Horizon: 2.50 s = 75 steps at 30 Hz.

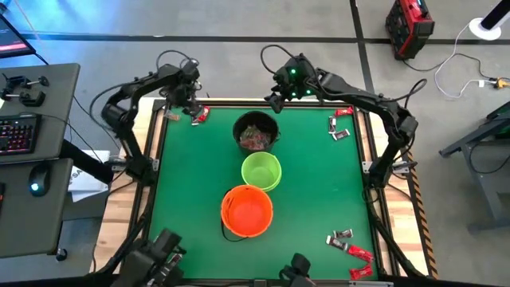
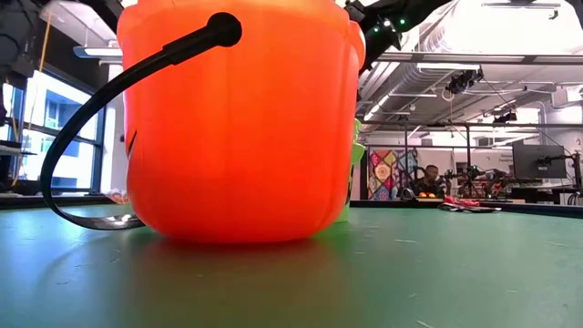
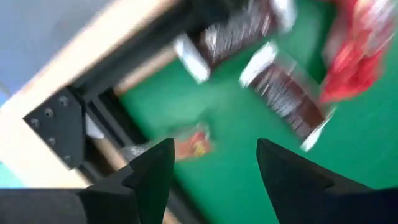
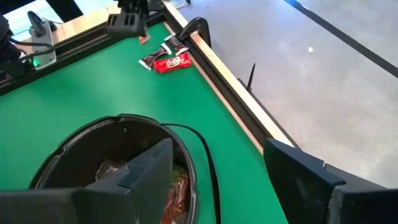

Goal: Sort candy by brand, put in halloween buckets
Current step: Put the orange gummy into the black bucket, then put the brown chocolate bar into the green bucket

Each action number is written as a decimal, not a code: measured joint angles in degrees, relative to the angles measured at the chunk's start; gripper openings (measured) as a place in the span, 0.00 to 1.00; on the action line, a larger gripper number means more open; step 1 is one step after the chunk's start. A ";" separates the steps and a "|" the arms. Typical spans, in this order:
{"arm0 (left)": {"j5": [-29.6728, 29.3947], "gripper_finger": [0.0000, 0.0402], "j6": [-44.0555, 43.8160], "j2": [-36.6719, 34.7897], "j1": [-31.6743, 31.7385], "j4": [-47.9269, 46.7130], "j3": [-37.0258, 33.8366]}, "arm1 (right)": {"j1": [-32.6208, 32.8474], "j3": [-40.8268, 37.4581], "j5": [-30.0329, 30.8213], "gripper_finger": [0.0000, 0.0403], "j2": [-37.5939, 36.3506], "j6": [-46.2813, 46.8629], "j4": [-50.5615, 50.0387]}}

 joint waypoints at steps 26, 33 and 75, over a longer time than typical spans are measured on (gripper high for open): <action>-6.87 0.43 8.79 19.28 -0.39 -16.25 12.21 | 0.17 0.02 -0.20 0.61 0.02 -1.47 -4.74; -1.99 0.04 7.26 19.28 -0.39 -18.01 12.75 | 0.17 0.02 -0.18 0.61 0.02 -2.86 -4.70; 19.38 0.37 -19.93 -4.46 -39.71 4.25 15.16 | -5.25 0.02 -5.37 0.61 -4.78 -9.22 -8.03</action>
